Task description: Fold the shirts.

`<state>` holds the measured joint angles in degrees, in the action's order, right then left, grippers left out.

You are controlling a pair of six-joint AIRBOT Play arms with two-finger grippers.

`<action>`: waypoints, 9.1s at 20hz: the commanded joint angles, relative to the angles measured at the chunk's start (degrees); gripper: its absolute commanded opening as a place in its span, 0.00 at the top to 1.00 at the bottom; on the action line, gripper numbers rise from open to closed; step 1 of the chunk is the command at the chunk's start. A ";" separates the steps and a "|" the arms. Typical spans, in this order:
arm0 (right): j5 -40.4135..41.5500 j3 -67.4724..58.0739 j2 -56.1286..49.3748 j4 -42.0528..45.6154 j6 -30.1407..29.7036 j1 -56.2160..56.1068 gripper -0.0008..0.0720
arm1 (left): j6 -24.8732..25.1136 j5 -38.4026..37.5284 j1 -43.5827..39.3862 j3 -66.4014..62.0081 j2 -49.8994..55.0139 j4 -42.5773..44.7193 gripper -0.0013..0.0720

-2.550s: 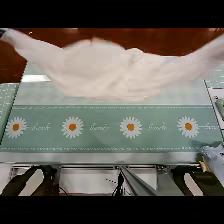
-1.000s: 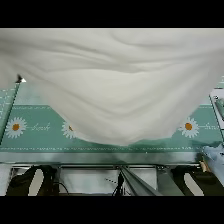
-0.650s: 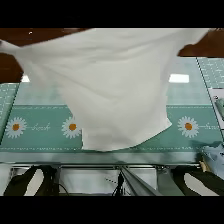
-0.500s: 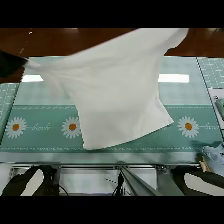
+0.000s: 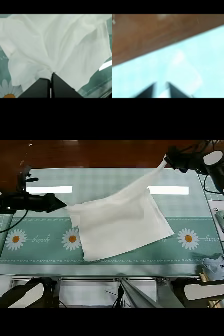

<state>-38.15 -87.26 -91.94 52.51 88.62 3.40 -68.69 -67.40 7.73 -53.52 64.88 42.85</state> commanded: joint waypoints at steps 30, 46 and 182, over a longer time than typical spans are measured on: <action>-19.93 64.78 35.85 -5.62 -9.70 20.79 0.24 | 3.54 -1.22 -2.40 0.81 1.51 -0.02 0.95; 12.33 52.96 34.64 -12.13 -3.21 3.23 0.96 | 4.22 -1.07 -0.81 -4.59 1.44 -1.51 0.95; -39.89 8.83 10.97 15.08 -16.96 20.00 0.38 | -0.35 3.39 -11.39 16.11 15.34 -2.19 0.11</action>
<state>-78.37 -78.54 -81.01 67.79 71.77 23.49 -67.16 -68.27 -0.08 -37.54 77.65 41.01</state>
